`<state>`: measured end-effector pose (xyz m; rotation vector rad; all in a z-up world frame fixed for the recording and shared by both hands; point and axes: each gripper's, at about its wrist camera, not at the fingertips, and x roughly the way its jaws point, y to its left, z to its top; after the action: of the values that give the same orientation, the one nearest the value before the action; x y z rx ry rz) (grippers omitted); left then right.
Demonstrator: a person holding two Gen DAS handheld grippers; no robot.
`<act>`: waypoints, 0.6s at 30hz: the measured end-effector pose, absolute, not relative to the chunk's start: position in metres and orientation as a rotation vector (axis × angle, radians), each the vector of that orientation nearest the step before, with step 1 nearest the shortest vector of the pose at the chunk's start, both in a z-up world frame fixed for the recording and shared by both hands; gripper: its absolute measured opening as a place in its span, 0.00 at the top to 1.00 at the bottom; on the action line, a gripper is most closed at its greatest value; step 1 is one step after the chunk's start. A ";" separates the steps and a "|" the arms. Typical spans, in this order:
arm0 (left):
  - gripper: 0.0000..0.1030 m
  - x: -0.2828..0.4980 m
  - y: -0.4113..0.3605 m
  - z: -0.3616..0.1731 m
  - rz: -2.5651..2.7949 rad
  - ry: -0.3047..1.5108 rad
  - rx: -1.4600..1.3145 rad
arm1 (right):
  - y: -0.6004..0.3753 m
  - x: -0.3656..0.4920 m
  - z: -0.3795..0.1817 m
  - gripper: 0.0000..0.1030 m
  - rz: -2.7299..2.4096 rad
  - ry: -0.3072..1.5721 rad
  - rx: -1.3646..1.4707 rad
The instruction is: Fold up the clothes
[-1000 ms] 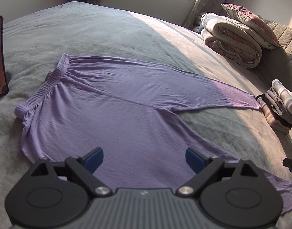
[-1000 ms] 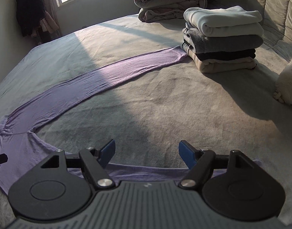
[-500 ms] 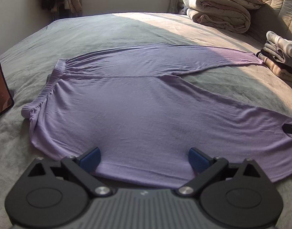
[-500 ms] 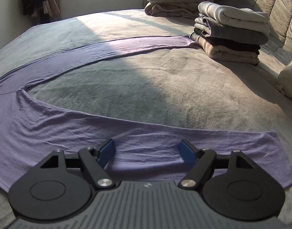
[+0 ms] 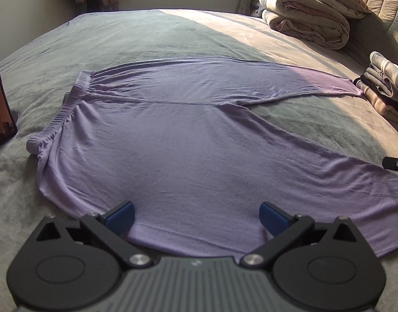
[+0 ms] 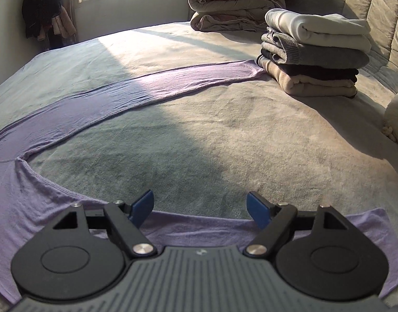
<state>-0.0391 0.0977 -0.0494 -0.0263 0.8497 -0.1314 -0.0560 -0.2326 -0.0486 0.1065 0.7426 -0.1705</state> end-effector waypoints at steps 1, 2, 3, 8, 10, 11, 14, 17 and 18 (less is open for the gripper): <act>0.01 -0.039 0.098 -0.048 -0.134 0.848 -0.035 | -0.231 -0.062 -0.047 0.21 -0.158 0.747 0.092; 0.01 -0.038 0.098 -0.047 -0.136 0.846 -0.044 | -0.231 -0.063 -0.046 0.21 -0.129 0.750 0.073; 0.01 -0.039 0.097 -0.046 -0.144 0.840 -0.053 | -0.233 -0.061 -0.046 0.21 -0.096 0.751 0.053; 0.07 -0.056 0.079 -0.034 -0.286 0.751 -0.051 | -0.238 -0.054 -0.042 0.21 0.072 0.756 -0.050; 0.23 -0.067 0.062 -0.029 -0.392 0.717 -0.010 | -0.240 -0.051 -0.041 0.24 0.139 0.757 -0.091; 0.25 -0.073 0.051 -0.028 -0.450 0.702 0.013 | -0.241 -0.050 -0.040 0.25 0.173 0.757 -0.112; 0.38 -0.083 0.026 -0.030 -0.593 0.680 0.057 | -0.246 -0.046 -0.040 0.35 0.269 0.758 -0.121; 0.45 -0.090 0.001 -0.035 -0.731 0.670 0.088 | -0.247 -0.045 -0.042 0.45 0.335 0.750 -0.108; 0.47 -0.092 -0.008 -0.036 -0.777 0.666 0.099 | -0.246 -0.044 -0.043 0.49 0.356 0.743 -0.096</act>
<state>-0.0922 -0.0075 -0.0364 0.0986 0.6665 -0.7774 -0.0441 -0.2464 -0.0431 -0.0964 0.7432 0.3564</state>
